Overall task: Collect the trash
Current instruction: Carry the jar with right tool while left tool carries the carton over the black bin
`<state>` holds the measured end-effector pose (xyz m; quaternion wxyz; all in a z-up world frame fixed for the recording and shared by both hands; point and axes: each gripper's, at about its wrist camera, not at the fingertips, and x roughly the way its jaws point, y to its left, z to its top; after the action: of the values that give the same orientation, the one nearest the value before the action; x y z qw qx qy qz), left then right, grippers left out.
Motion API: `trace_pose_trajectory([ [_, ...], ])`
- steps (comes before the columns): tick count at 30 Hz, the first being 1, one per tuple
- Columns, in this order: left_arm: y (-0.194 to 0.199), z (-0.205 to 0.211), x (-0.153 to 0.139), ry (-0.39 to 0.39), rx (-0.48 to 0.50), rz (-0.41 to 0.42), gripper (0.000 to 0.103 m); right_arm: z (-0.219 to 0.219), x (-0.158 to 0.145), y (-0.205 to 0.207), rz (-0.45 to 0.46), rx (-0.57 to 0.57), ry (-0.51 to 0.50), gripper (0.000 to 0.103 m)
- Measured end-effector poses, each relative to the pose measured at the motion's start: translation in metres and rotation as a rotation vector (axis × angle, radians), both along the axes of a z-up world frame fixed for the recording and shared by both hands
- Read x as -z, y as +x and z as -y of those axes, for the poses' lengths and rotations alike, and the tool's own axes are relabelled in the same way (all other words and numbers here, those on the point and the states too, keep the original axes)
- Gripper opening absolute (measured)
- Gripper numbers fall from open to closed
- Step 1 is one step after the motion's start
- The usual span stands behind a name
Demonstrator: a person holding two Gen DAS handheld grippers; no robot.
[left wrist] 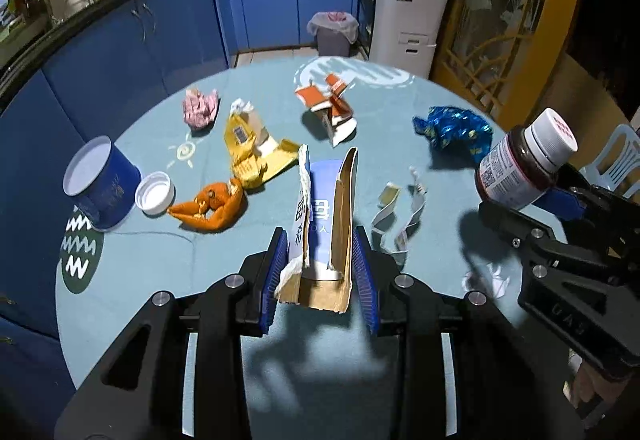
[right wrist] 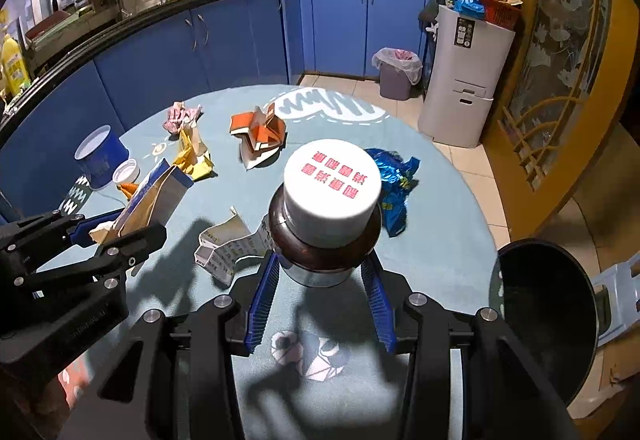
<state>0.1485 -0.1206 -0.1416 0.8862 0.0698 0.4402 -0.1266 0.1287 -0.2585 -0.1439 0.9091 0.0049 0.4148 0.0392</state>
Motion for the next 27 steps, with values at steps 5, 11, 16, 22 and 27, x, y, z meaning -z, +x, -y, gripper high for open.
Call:
trace_pose_trajectory([
  [5,-0.005,0.009,-0.010,-0.005,0.009,0.020,0.034,0.006,-0.009,-0.009,0.025,0.013,-0.001,0.042],
  [11,-0.011,0.025,-0.022,-0.002,0.025,0.045,0.034,0.017,-0.017,-0.020,0.050,0.032,0.001,0.042],
  [16,-0.016,0.042,-0.028,0.004,0.050,0.060,0.035,0.030,-0.022,-0.029,0.067,0.055,0.006,0.042],
  [22,-0.022,0.069,-0.033,0.015,0.097,0.074,0.035,0.053,-0.025,-0.042,0.084,0.099,0.017,0.042],
  [27,-0.027,0.097,-0.036,0.024,0.149,0.084,0.035,0.074,-0.025,-0.051,0.089,0.141,0.029,0.042],
])
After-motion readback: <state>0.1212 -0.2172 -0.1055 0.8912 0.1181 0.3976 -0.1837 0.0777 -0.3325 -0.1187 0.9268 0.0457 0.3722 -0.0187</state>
